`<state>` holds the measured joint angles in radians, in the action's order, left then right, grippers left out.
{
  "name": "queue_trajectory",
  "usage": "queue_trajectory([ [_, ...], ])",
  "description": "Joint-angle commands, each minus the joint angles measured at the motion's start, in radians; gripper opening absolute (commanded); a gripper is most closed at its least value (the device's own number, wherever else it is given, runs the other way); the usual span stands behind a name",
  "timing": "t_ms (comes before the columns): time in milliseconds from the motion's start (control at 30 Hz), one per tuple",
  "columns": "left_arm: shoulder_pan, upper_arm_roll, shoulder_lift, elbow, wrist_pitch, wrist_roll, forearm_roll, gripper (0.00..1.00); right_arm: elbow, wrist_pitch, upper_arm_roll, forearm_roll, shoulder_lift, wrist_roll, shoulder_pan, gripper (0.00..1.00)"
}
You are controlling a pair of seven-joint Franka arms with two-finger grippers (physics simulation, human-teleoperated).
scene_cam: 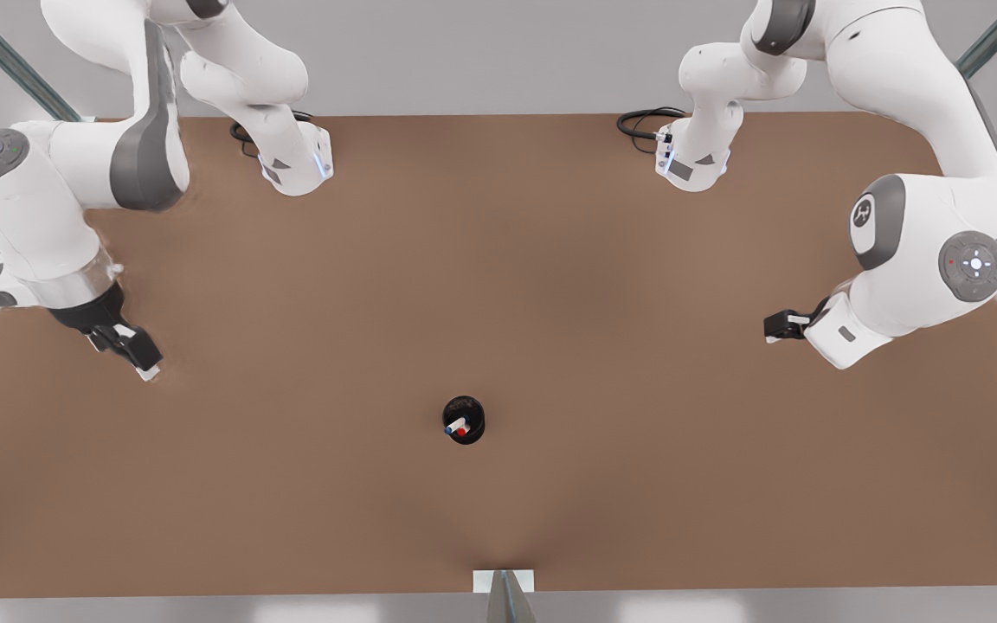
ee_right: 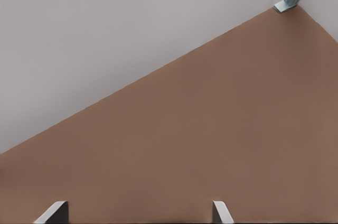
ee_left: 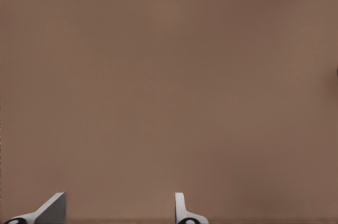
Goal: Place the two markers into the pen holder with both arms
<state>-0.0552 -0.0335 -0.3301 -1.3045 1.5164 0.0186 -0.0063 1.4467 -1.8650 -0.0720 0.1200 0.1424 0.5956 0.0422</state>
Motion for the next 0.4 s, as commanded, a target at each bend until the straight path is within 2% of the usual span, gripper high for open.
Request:
queue_trajectory([
  [0, -0.005, 0.0, 0.0, 0.001, -0.004, 0.003, 0.003, 1.0, -0.071, 0.391, 0.031, -0.094, 0.026, -0.58, -0.045, 1.0],
  [67, -0.005, 0.0, 0.0, 0.001, -0.004, 0.004, 0.003, 1.0, -0.482, 0.558, 0.037, -0.088, 0.267, -0.58, -0.091, 1.0],
  [100, -0.005, 0.0, 0.0, 0.001, -0.004, 0.004, 0.003, 1.0, -0.494, 0.553, 0.032, -0.091, 0.276, -0.579, -0.091, 1.0],
  [167, -0.005, 0.0, 0.0, 0.001, -0.004, 0.004, 0.005, 1.0, -0.428, 0.489, -0.006, -0.092, 0.24, -0.58, -0.062, 1.0],
  [233, -0.005, 0.0, 0.0, 0.002, -0.004, 0.004, 0.003, 1.0, -0.054, 0.25, -0.008, -0.094, 0.036, -0.582, -0.051, 1.0],
  [367, -0.006, 0.0, 0.0, 0.002, -0.004, 0.004, 0.003, 1.0, -0.048, 0.254, -0.008, -0.094, 0.043, -0.573, -0.064, 1.0],
])
